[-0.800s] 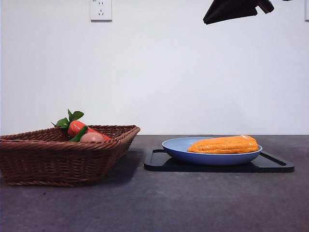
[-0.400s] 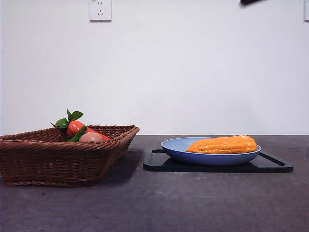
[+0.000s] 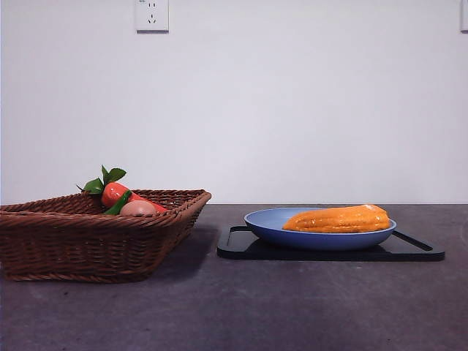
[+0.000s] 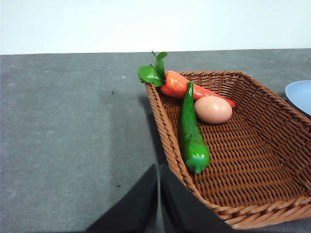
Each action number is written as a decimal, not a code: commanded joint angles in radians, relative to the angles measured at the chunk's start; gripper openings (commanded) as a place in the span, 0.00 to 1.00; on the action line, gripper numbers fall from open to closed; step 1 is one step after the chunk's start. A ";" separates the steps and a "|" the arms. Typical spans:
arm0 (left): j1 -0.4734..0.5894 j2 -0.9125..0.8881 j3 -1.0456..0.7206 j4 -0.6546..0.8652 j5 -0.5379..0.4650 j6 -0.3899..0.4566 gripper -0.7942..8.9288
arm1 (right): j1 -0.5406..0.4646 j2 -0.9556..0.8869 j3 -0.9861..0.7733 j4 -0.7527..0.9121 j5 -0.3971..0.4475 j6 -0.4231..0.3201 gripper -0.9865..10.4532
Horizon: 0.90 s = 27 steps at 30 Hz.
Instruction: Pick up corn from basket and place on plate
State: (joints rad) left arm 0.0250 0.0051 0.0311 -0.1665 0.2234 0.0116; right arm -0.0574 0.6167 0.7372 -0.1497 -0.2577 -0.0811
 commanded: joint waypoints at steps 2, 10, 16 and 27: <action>0.002 0.000 -0.028 0.007 0.001 -0.004 0.09 | -0.051 -0.161 -0.184 0.061 0.046 0.015 0.09; 0.002 0.000 -0.028 0.007 0.001 -0.004 0.09 | -0.063 -0.425 -0.507 0.169 0.132 0.021 0.09; 0.002 0.000 -0.028 0.007 0.001 -0.004 0.09 | -0.063 -0.549 -0.639 0.172 0.132 0.022 0.09; 0.002 0.000 -0.028 0.007 0.001 -0.004 0.09 | -0.061 -0.613 -0.723 0.149 0.135 0.045 0.09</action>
State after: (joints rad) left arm 0.0250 0.0051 0.0311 -0.1665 0.2234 0.0113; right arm -0.1188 0.0051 0.0212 -0.0013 -0.1268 -0.0616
